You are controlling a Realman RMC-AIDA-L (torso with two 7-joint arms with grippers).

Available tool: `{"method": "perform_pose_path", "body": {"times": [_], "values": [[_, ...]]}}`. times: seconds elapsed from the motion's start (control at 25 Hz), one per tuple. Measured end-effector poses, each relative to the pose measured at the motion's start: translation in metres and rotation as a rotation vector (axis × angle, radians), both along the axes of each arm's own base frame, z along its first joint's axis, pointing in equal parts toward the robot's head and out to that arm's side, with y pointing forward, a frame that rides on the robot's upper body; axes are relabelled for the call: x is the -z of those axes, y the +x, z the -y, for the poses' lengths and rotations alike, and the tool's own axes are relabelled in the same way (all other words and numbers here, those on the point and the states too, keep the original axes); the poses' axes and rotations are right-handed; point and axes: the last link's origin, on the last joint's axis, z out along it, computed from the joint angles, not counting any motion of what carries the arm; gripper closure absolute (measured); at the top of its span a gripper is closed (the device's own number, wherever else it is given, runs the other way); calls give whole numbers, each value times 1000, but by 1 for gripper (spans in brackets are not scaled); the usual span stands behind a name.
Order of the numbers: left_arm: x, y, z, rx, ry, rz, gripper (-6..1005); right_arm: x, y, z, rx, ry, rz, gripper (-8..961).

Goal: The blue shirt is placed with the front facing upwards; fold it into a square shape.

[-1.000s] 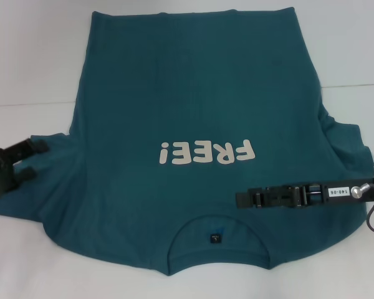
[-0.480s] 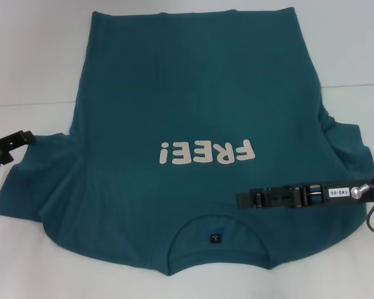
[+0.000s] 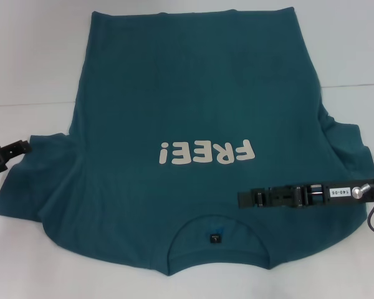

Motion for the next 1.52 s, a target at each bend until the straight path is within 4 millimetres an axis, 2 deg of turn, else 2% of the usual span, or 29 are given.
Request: {"method": "perform_pose_path", "body": {"times": [0.44,0.92,1.52], "values": [[1,-6,-3,-31,20,-38,156,0,1,-1,3,6,5,8],[12,-7,-6,-5,0,-131,155,1,1,0,-2,6,8,8],[22,-2,-7,32,-45,-165,155,1,1,0,-2,10,5,9]]}}
